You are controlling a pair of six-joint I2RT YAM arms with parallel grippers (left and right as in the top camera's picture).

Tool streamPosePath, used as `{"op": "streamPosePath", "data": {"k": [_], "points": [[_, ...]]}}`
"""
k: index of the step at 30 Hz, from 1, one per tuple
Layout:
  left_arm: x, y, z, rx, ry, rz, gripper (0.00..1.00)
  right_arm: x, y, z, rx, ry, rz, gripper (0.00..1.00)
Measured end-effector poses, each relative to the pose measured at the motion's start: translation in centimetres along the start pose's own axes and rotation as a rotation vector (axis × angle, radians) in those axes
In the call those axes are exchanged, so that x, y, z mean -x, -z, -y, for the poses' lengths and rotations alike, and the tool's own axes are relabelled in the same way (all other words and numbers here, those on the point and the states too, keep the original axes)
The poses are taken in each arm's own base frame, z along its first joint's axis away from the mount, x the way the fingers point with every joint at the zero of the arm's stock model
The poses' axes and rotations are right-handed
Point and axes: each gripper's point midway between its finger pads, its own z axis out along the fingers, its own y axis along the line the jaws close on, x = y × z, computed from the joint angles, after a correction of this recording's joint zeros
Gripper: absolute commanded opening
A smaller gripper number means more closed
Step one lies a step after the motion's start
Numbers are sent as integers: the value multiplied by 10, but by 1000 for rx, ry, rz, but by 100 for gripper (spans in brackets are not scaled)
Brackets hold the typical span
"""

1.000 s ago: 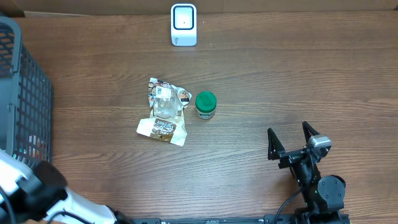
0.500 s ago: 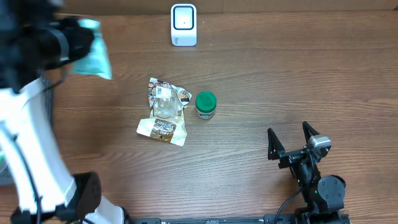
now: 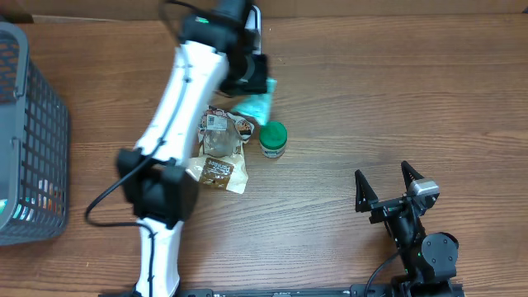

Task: Scan the item barcode
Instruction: 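Carry the tissue pack with the left gripper right of the jar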

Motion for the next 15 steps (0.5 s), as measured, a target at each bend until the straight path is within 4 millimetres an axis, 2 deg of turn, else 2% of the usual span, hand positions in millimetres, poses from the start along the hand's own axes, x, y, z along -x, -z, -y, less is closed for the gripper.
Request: {"op": "streamPosePath", "data": {"k": [2,6,9,12,15], "points": [[-5,-21,18,-2,-11,-15,4,0,0,0,0,0,0,100],[-15,-48,54,-11,-40,-23,4,0,0,0,-1,0,1,100],[-22,-56,69,3,-46,-15,4,0,0,0,0,0,0,100],[-27,-59,79,36,-45,4,11,0,0,0,0,0,0,100],[-32,-63,80,82,-36,19,5,0,0,0,0,0,0,100]]}}
